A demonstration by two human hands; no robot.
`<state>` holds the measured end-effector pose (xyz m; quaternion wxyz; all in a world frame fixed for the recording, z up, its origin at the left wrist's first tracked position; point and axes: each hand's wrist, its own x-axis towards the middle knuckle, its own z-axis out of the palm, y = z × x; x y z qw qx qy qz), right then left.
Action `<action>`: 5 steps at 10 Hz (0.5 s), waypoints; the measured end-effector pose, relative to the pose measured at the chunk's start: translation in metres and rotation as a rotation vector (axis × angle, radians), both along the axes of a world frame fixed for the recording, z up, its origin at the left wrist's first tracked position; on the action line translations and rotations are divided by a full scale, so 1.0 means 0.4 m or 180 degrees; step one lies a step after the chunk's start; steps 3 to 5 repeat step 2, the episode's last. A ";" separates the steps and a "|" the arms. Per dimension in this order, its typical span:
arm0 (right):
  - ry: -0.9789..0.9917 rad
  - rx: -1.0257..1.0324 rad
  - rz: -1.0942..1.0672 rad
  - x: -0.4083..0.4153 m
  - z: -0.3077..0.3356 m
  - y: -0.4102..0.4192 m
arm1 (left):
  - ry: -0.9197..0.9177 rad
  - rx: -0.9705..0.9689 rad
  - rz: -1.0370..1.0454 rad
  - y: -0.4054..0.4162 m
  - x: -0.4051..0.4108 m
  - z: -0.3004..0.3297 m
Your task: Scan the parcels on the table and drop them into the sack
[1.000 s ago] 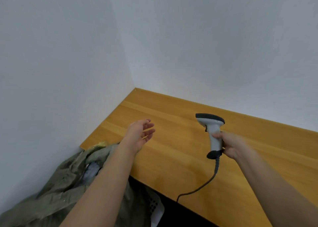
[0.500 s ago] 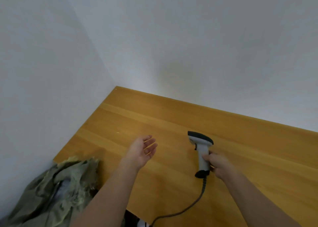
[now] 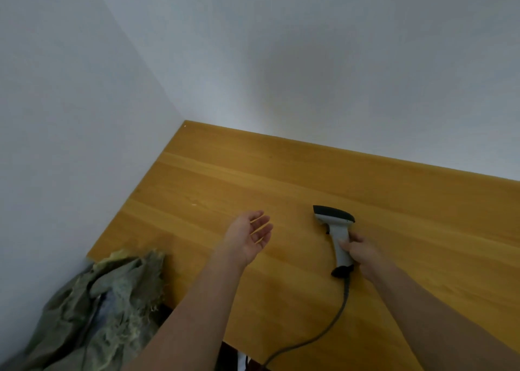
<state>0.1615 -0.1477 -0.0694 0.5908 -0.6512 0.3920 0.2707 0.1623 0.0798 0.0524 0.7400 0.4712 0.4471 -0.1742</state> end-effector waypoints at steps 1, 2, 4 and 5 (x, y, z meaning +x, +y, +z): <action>0.0037 -0.0112 0.0062 0.008 -0.009 0.002 | -0.0046 -0.0024 0.0055 0.004 0.001 0.003; 0.0020 -0.0548 0.0081 0.020 0.006 0.001 | -0.0045 0.0009 0.0079 0.012 -0.006 0.006; 0.0020 -0.0548 0.0081 0.020 0.006 0.001 | -0.0045 0.0009 0.0079 0.012 -0.006 0.006; 0.0020 -0.0548 0.0081 0.020 0.006 0.001 | -0.0045 0.0009 0.0079 0.012 -0.006 0.006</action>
